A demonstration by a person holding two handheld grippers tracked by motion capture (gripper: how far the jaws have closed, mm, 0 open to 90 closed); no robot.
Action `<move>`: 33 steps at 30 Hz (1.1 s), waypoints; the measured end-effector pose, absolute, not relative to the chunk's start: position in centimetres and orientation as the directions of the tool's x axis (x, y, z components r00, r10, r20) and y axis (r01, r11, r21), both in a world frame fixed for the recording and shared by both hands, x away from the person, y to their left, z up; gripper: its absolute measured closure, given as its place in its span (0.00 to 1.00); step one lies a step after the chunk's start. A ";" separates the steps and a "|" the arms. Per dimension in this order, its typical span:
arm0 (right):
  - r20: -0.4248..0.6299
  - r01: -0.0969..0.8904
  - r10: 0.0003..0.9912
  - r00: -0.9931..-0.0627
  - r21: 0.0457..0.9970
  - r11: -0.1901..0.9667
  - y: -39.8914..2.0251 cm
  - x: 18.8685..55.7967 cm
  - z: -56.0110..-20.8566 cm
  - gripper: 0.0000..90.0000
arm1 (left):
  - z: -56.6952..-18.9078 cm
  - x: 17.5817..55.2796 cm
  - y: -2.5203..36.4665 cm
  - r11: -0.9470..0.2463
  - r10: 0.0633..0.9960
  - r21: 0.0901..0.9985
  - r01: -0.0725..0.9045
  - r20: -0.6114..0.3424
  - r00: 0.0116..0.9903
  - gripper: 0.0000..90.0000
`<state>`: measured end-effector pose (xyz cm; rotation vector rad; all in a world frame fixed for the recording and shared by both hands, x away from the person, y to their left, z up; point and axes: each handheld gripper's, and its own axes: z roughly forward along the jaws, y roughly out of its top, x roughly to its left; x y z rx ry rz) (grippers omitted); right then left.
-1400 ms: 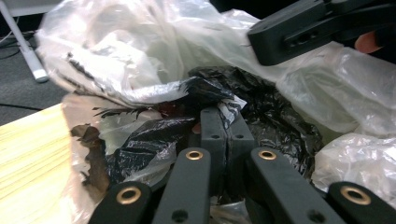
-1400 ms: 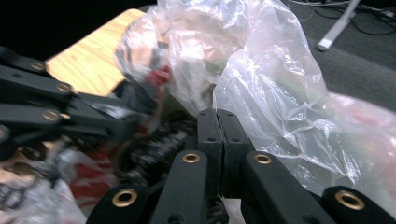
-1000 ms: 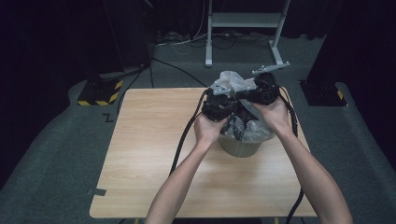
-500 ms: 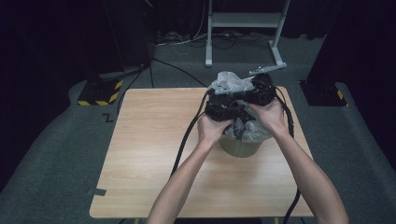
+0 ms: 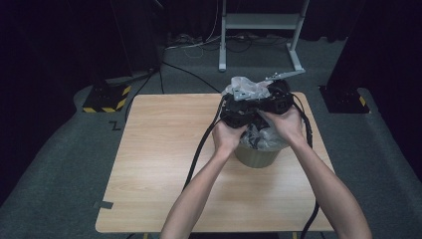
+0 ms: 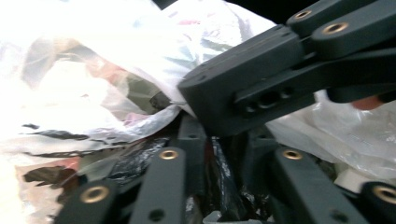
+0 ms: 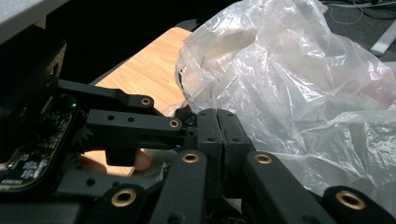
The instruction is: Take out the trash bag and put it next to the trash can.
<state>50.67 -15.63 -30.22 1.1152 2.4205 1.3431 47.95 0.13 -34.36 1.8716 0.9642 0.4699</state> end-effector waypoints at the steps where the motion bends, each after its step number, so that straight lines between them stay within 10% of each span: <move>1: 0.213 0.536 0.672 -0.709 0.781 0.319 -15.7 50.7 -30.3 0.96 | -34.4 48.0 0.1 -0.254 0.788 0.874 0.415 -0.062 0.613 0.88; 10: 0.209 0.536 0.690 -0.693 0.789 0.300 -16.1 50.8 -30.3 0.83 | -34.6 48.2 0.1 -0.276 0.784 0.862 0.424 -0.053 0.619 0.98; 21: 0.111 0.467 0.759 -0.642 0.841 0.272 -17.4 49.6 -29.0 0.44 | -34.0 48.0 0.5 -0.278 0.779 0.860 0.428 -0.059 0.624 0.99; 33: 0.109 0.439 0.791 -0.603 0.872 0.214 -20.9 48.1 -29.5 0.43 | -33.3 47.4 1.0 -0.279 0.762 0.869 0.408 -0.057 0.645 0.99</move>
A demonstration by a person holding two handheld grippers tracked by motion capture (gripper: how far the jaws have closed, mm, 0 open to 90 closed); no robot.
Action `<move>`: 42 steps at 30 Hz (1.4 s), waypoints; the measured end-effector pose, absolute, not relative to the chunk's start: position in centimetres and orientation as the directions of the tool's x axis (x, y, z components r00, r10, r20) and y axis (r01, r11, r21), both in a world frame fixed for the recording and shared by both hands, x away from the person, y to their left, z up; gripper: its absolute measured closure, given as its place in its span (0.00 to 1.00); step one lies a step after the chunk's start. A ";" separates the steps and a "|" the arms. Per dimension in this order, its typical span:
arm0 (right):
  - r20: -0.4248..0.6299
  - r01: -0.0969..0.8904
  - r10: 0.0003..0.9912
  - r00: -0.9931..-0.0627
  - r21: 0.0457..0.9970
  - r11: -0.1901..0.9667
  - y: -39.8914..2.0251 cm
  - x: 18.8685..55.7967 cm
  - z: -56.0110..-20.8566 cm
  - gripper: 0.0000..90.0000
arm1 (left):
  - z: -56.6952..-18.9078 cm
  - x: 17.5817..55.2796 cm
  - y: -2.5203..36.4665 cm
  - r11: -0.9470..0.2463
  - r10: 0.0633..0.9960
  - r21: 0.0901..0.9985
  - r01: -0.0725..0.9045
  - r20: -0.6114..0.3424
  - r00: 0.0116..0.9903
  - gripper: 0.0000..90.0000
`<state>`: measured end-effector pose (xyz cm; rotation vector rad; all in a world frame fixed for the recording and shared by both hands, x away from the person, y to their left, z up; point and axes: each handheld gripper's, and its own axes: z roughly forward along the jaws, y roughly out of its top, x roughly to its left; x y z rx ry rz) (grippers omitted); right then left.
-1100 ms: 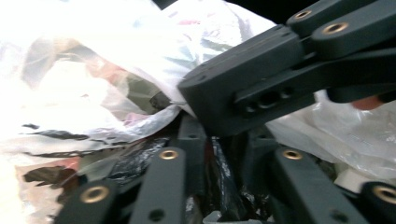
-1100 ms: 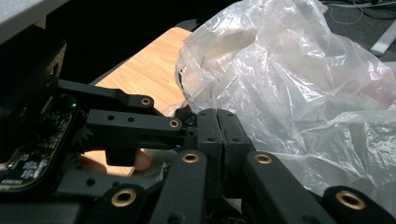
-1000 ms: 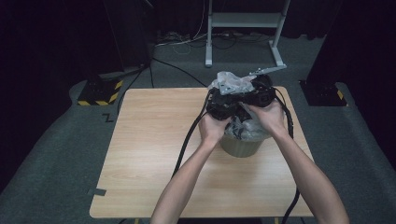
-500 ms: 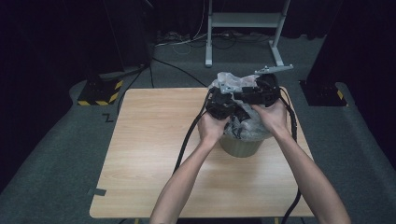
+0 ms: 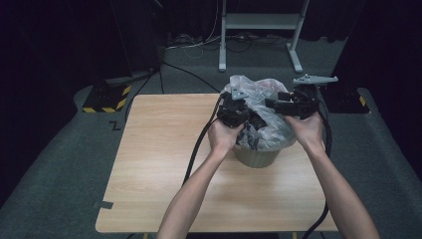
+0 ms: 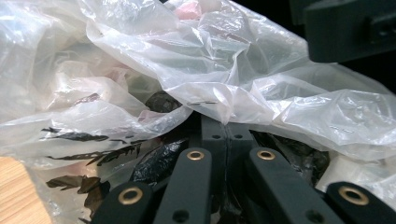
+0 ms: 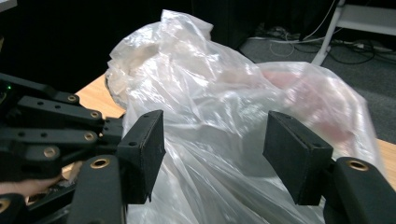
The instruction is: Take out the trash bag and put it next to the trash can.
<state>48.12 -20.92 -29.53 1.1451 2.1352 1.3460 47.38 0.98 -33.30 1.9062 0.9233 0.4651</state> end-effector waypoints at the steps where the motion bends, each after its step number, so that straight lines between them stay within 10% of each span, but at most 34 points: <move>1: 0.109 0.439 0.791 -0.603 0.872 0.214 -20.9 48.1 -29.5 0.43 | -33.2 47.3 1.0 -0.278 0.760 0.871 0.406 -0.059 0.647 0.99; 42: 0.135 0.409 0.898 -0.418 0.911 0.054 -30.1 43.4 -33.9 0.45 | -30.0 46.3 3.0 -0.200 0.755 0.908 0.367 -0.096 0.649 0.99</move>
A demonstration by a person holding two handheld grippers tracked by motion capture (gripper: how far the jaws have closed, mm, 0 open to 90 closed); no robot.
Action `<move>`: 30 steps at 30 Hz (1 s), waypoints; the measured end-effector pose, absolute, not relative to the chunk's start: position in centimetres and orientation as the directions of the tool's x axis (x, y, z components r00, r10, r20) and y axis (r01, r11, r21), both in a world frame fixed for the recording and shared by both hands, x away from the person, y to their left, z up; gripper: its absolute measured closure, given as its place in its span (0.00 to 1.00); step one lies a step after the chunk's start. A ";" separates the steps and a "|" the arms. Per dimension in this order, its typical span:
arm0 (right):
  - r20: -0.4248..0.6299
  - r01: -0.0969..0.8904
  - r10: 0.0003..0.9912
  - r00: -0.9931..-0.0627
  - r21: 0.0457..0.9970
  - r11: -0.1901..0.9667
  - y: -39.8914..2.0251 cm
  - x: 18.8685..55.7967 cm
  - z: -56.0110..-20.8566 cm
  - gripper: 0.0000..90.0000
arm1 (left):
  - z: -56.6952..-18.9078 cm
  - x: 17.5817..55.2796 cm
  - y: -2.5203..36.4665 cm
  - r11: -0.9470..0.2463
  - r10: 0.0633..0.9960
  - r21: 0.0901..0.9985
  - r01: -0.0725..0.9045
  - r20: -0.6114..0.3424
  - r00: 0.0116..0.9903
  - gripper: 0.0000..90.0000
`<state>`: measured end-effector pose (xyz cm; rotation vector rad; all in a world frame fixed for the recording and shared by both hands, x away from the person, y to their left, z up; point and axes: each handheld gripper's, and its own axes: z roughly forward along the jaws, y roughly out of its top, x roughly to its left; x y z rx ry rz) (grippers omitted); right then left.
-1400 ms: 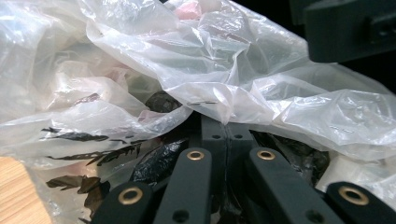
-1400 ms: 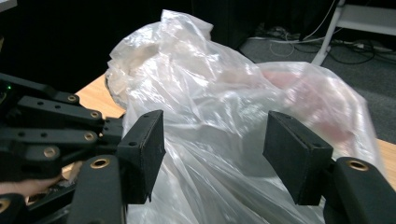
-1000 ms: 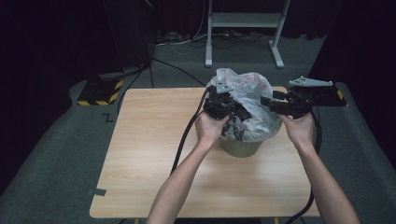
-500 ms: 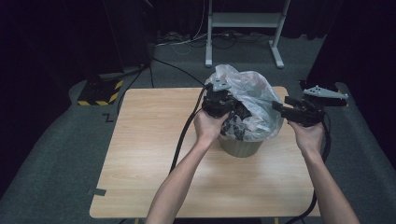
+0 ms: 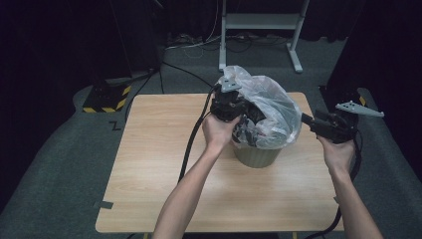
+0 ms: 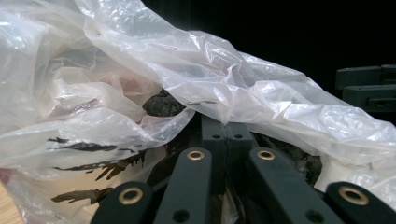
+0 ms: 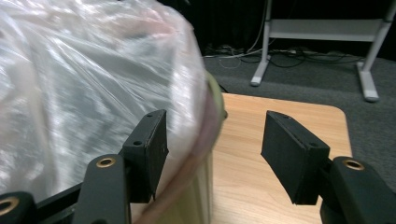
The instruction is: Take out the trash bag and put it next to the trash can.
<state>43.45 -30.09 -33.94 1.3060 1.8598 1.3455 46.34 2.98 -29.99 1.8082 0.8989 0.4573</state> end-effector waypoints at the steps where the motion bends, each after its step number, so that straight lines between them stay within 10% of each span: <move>1: 0.131 0.409 0.902 -0.411 0.911 0.054 -30.2 43.4 -34.1 0.45 | -29.9 46.3 3.1 -0.196 0.755 0.910 0.366 -0.098 0.648 0.99; 30: 0.163 0.500 0.939 -0.304 0.866 0.012 -31.8 43.3 -42.3 0.44 | -28.2 44.8 7.0 -0.196 0.772 0.923 0.330 -0.062 0.632 0.99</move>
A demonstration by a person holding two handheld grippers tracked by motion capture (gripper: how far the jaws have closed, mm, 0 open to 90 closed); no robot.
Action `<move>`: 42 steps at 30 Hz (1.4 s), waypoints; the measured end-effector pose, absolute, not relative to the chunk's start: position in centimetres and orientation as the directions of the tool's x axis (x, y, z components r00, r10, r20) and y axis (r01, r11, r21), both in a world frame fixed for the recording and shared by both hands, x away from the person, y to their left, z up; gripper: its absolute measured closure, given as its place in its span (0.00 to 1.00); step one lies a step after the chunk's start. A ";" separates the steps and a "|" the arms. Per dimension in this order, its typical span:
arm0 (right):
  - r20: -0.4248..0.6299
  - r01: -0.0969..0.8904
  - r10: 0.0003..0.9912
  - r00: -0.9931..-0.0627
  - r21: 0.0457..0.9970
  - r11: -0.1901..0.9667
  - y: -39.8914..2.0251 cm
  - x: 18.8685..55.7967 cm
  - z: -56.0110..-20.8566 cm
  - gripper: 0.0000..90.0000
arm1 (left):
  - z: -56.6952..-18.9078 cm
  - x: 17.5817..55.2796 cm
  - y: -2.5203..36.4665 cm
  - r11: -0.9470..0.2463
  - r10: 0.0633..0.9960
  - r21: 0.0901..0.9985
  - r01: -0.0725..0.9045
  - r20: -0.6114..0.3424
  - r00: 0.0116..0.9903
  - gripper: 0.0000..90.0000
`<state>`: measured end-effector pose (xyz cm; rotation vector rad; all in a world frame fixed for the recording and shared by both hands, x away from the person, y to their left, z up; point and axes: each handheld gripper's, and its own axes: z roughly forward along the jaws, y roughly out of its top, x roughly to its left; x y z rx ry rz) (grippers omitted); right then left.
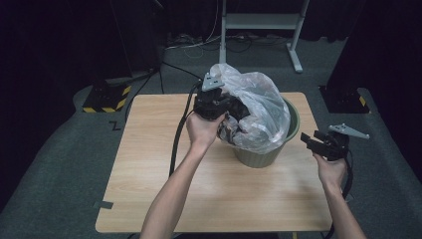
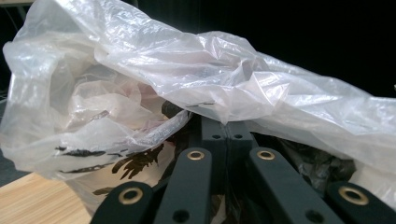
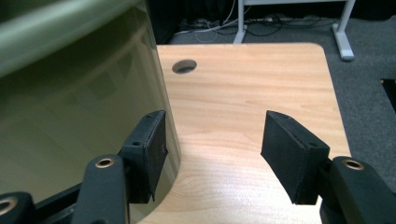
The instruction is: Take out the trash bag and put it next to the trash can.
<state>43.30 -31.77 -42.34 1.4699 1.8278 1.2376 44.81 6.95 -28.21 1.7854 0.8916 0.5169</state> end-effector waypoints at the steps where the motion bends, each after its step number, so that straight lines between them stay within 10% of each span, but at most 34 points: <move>1: 0.164 0.503 0.940 -0.300 0.864 0.010 -31.8 43.3 -42.7 0.44 | -28.2 44.7 7.2 -0.201 0.772 0.923 0.329 -0.057 0.633 0.99; 42: 0.064 0.648 0.971 -0.232 0.754 0.105 -28.4 47.0 -51.2 0.41 | -27.4 42.3 14.5 -0.165 0.805 0.933 0.320 -0.060 0.590 0.99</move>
